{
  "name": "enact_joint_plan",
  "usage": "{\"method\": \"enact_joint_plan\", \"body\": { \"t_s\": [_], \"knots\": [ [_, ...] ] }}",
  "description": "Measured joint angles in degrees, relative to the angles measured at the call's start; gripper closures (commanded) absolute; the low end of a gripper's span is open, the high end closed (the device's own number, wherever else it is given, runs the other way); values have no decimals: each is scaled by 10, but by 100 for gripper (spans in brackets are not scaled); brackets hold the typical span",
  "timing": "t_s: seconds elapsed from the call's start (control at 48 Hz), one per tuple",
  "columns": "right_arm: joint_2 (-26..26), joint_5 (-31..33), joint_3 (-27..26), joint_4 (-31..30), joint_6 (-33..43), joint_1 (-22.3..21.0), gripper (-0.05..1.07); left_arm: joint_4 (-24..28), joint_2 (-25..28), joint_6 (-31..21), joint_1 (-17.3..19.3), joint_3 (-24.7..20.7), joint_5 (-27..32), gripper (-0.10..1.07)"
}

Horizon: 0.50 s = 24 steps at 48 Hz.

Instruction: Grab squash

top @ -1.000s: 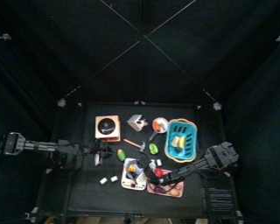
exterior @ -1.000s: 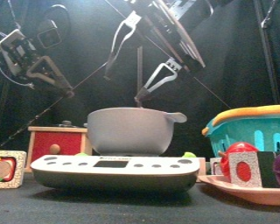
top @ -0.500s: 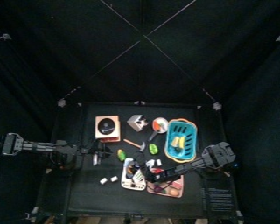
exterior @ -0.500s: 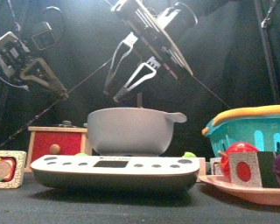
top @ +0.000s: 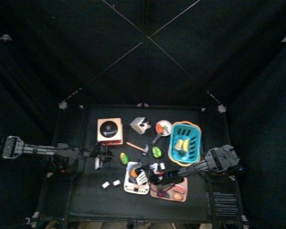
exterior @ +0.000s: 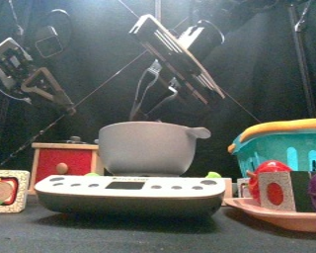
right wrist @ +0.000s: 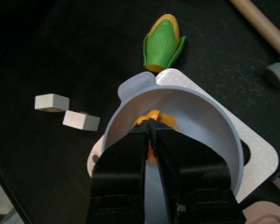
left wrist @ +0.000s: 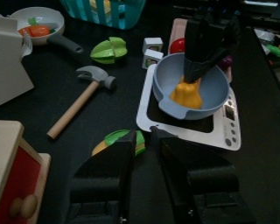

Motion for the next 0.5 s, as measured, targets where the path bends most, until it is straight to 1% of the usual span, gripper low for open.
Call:
{"method": "enact_joint_plan", "body": {
  "t_s": [0.229, 0.5],
  "knots": [
    [-1, -10, 2, 10, 0, 3, 51, 0, 0, 0, 1, 0, 0, 32],
    [-16, -11, 14, 61, -1, 7, 51, 2, -1, 0, 1, 0, 0, 32]
  ]
}}
